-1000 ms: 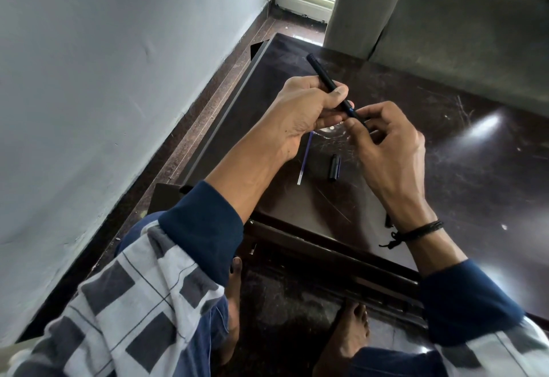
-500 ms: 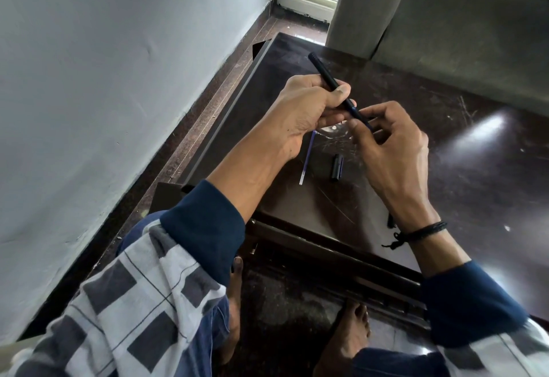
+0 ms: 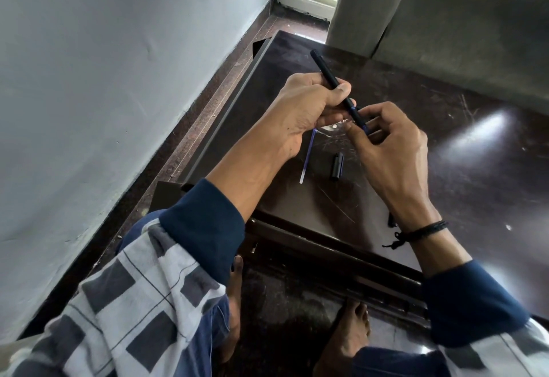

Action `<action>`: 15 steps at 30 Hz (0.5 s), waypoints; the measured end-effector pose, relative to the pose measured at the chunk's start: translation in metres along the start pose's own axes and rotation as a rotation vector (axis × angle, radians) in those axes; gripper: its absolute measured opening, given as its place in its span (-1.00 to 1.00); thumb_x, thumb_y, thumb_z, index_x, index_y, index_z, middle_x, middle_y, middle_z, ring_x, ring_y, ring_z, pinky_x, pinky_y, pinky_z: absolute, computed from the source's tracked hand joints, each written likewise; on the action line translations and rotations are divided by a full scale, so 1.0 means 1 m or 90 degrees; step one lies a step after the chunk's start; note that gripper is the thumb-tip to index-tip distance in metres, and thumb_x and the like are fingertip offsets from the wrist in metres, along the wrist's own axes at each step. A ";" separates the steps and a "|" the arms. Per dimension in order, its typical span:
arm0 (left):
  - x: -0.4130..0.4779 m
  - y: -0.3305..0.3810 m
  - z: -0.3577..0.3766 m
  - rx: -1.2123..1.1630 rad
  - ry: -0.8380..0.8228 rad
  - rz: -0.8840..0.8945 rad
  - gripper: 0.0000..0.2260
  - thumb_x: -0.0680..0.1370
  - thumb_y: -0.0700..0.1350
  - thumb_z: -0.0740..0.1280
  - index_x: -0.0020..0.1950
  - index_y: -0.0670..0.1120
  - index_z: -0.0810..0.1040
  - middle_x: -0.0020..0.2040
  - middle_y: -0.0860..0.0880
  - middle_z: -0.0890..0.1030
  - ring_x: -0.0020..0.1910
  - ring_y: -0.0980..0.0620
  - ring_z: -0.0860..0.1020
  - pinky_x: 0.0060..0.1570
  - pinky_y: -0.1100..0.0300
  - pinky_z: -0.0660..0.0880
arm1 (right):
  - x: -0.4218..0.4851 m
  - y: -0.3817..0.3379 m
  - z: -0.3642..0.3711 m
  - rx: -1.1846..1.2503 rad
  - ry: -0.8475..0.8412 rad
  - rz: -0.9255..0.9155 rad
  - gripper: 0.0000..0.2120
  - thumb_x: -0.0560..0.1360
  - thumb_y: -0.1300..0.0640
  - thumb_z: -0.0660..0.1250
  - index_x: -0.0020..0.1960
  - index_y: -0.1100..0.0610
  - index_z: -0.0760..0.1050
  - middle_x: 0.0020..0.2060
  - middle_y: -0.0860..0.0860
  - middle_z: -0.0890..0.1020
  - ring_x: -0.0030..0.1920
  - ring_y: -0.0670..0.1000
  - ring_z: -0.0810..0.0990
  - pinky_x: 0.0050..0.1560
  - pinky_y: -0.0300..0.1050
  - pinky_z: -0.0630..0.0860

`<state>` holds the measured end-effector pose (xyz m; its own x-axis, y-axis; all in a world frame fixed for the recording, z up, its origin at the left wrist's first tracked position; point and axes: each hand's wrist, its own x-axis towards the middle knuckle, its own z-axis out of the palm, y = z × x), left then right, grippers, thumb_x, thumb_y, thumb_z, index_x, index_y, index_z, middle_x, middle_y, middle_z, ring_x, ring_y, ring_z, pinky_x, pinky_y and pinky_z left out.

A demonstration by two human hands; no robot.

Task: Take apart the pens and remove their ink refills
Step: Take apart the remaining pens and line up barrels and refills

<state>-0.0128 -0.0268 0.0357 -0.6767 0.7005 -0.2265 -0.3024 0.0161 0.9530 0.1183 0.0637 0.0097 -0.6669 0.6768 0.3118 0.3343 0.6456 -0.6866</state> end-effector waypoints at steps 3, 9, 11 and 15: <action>0.000 0.000 0.000 -0.001 0.000 -0.001 -0.89 0.60 -0.25 0.37 0.11 -0.22 0.63 -0.08 -0.16 0.73 -0.11 -0.02 0.73 -0.04 0.17 0.67 | 0.001 0.001 0.001 -0.007 0.001 -0.003 -0.83 0.56 -0.01 0.44 0.10 0.02 0.58 -0.24 -0.18 0.59 -0.26 -0.11 0.59 -0.25 -0.07 0.58; -0.001 0.001 0.001 -0.007 0.002 -0.003 -0.87 0.60 -0.25 0.37 0.12 -0.24 0.62 -0.07 -0.19 0.73 -0.15 -0.01 0.72 -0.05 0.17 0.67 | 0.001 0.003 0.002 -0.001 -0.006 -0.001 -0.85 0.59 -0.04 0.39 0.10 0.01 0.59 -0.22 -0.07 0.67 -0.23 0.00 0.66 -0.18 0.12 0.62; -0.001 0.001 0.001 -0.003 0.003 -0.002 -0.87 0.60 -0.25 0.37 0.12 -0.24 0.62 -0.07 -0.18 0.73 -0.14 -0.02 0.72 -0.03 0.15 0.67 | 0.001 0.003 0.002 -0.006 -0.010 0.006 -0.81 0.59 -0.08 0.36 0.11 -0.01 0.61 -0.22 -0.06 0.68 -0.22 0.01 0.66 -0.16 0.14 0.62; -0.001 0.001 0.000 -0.006 -0.001 -0.001 -0.88 0.61 -0.24 0.37 0.11 -0.24 0.62 -0.03 -0.21 0.72 -0.12 -0.04 0.72 -0.05 0.17 0.67 | 0.000 0.000 0.002 -0.003 -0.019 0.004 -0.75 0.59 -0.18 0.32 0.14 -0.06 0.62 -0.22 -0.09 0.68 -0.21 -0.02 0.67 -0.13 0.13 0.62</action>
<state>-0.0121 -0.0276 0.0375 -0.6751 0.7017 -0.2278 -0.3094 0.0110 0.9509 0.1175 0.0630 0.0084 -0.6841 0.6701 0.2880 0.3420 0.6435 -0.6848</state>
